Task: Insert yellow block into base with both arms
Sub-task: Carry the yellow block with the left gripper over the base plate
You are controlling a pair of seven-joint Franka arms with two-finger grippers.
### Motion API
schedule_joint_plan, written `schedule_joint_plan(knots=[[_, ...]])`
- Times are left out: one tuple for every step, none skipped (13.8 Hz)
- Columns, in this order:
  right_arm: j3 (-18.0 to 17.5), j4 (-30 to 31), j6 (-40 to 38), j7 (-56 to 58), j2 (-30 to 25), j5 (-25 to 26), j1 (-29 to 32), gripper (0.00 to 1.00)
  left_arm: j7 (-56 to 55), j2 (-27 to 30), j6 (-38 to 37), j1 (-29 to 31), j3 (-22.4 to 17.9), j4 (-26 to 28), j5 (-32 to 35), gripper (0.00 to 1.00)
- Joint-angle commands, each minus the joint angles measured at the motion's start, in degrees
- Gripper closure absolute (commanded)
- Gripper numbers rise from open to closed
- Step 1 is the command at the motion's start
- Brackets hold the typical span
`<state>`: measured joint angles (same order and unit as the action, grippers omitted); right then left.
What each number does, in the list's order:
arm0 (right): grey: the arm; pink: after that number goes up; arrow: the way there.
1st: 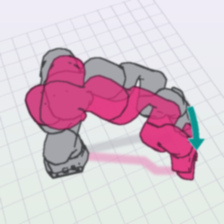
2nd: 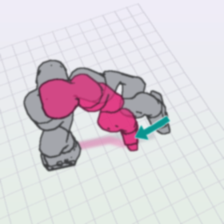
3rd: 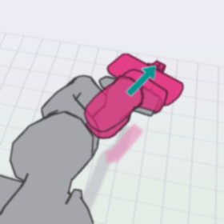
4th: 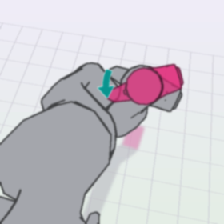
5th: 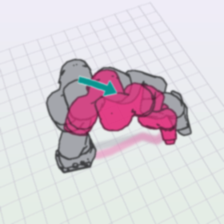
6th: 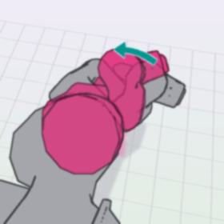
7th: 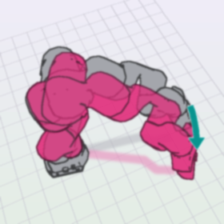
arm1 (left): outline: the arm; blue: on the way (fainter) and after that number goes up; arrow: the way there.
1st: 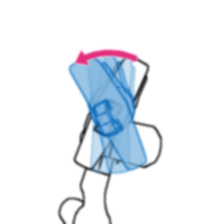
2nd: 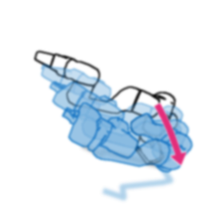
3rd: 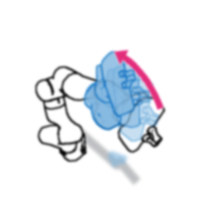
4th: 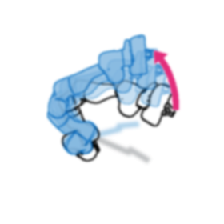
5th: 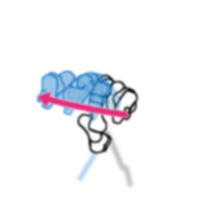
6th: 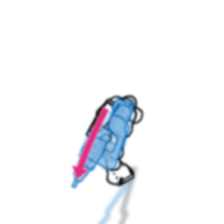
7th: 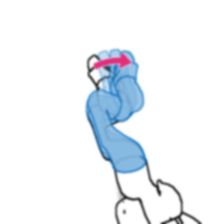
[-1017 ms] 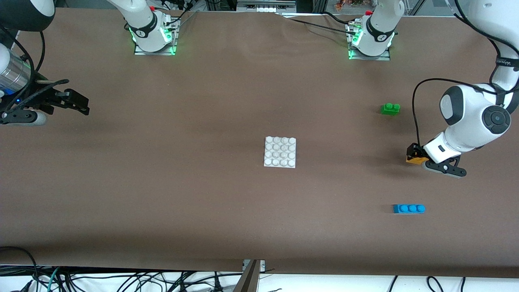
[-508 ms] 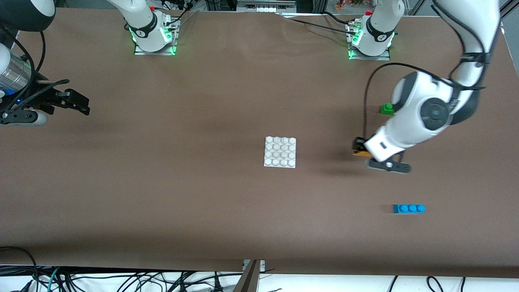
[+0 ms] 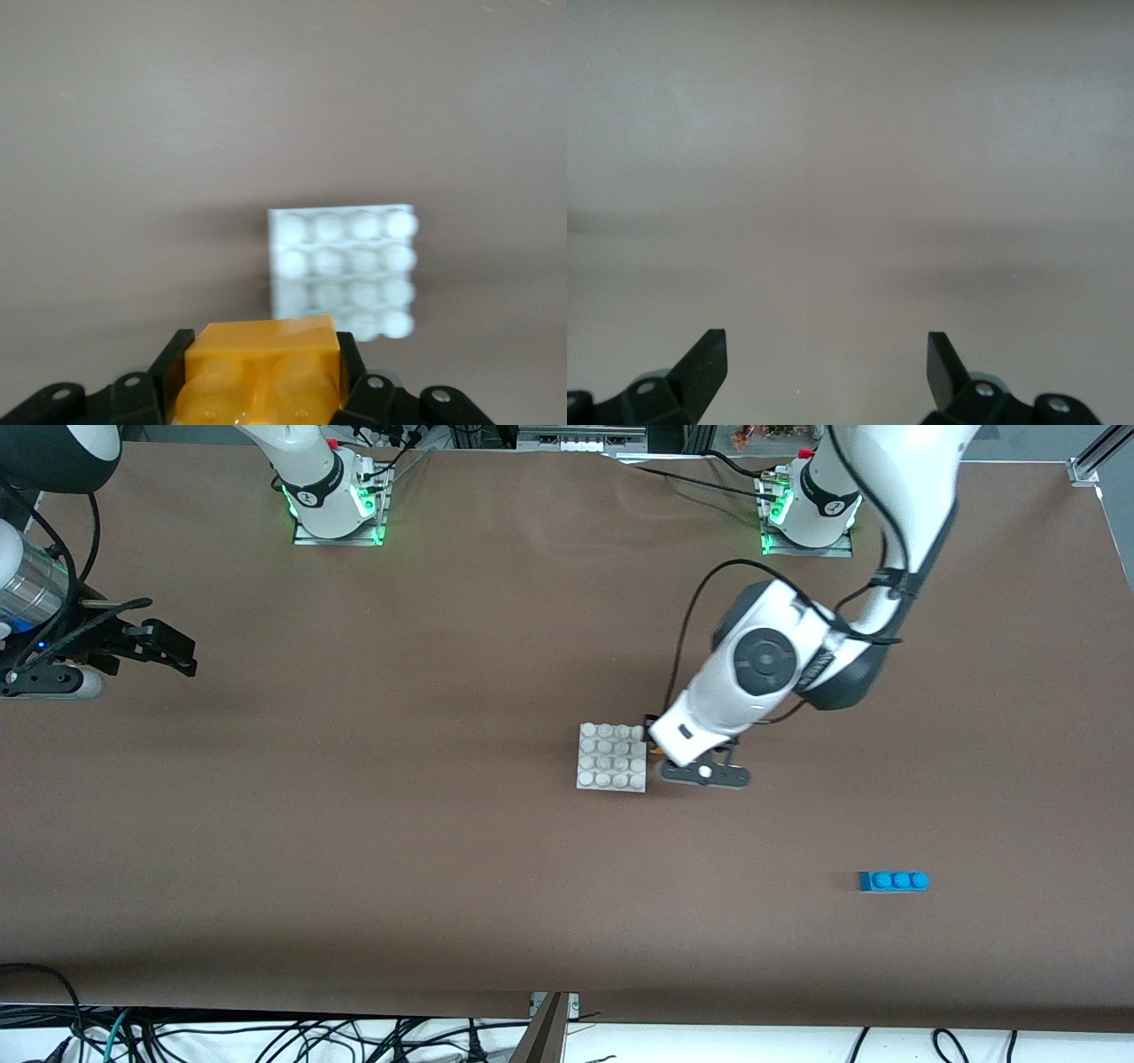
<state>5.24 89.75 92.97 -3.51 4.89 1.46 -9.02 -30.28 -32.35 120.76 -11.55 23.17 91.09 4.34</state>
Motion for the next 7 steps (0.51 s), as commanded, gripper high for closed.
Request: schedule_joint_plan(knots=[[-0.3, -1.3, -1.2, -0.4, 0.3, -0.8, 0.4, 0.0, -2.2, -5.8, 0.1, -3.4, -0.8, -5.3, 0.6, 0.78], [-0.3, -1.3, -1.2, -0.4, 0.3, -0.8, 0.4, 0.0, -2.2, -7.0, 3.0, -4.0, -0.8, -5.2, 0.7, 0.78], [-0.3, -1.3, -1.2, -0.4, 0.3, -0.8, 0.4, 0.0, -2.3, -8.0, 5.1, -5.2, -1.1, -5.2, 0.8, 0.78], [-0.3, -1.3, -1.1, -0.4, 0.3, -0.8, 0.4, 0.0, -2.8, -8.9, 5.5, -6.4, -2.0, -5.1, 1.2, 0.78], [-0.3, -1.3, -1.1, -0.4, 0.3, -0.8, 0.3, 0.0, -4.1, -9.3, 5.6, -8.4, -3.3, -5.1, 2.7, 0.78], [-0.3, -1.3, -1.1, -0.4, 0.4, -0.8, 0.4, 0.0, -5.8, -9.8, 5.6, -10.3, -4.7, -5.1, 3.9, 0.78], [-0.3, -1.3, -1.1, -0.4, 0.3, -0.8, 0.4, 0.0, -7.6, -10.4, 5.7, -11.9, -5.8, -5.1, 4.2, 0.79]])
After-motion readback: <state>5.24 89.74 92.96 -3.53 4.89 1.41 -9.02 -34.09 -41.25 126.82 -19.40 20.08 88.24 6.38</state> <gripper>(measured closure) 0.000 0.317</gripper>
